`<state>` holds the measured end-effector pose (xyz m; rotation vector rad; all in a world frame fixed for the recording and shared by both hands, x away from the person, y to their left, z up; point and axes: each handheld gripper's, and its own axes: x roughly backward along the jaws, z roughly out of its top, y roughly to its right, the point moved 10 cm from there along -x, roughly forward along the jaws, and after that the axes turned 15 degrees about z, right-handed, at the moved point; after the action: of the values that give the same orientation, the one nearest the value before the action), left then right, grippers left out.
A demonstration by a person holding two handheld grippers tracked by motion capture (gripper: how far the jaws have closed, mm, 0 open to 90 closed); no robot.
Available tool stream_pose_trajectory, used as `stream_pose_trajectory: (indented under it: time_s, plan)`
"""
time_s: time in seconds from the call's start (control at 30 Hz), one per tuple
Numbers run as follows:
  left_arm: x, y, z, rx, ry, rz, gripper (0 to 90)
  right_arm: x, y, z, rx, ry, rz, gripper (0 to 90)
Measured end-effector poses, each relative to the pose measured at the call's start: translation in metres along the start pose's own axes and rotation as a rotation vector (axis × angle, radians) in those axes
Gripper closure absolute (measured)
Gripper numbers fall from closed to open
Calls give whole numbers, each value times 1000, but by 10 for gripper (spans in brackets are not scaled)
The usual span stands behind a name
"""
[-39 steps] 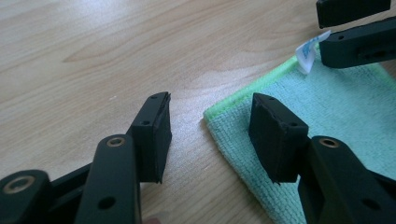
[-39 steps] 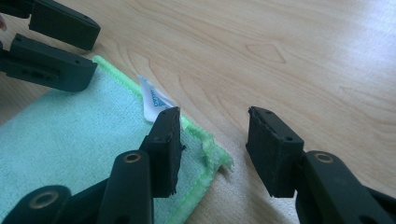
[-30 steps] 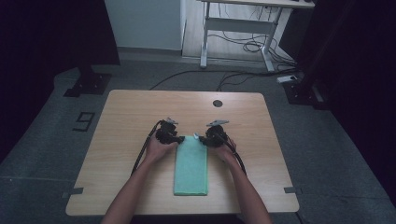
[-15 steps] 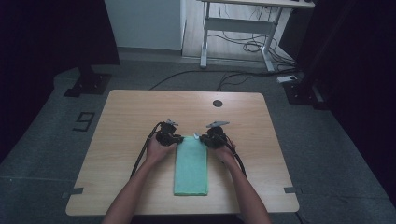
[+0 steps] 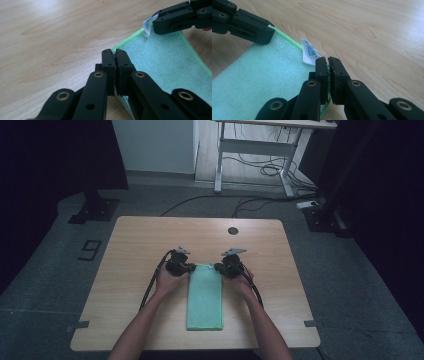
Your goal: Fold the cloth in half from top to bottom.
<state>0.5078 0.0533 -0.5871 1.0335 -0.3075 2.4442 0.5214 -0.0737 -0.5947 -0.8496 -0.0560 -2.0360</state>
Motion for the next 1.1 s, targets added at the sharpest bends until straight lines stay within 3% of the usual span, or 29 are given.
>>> stream_pose_trajectory:
  time_s: [0.37, 0.77, 1.0, 1.1]
  plan:
    - [29, 5, 26, -25, 78, 14, 871, 35, -16, 28, 66, 76, -26, 858]
    - [34, 5, 31, -40, 90, 31, 872, 41, -19, 34, 75, 101, -25, 859]
    - [39, 0, 48, -41, 118, 43, 873, 44, -16, 46, 82, 116, -39, 860]
    - [37, 1, 45, -48, 119, 46, 873, 43, -15, 45, 79, 118, -35, 859]
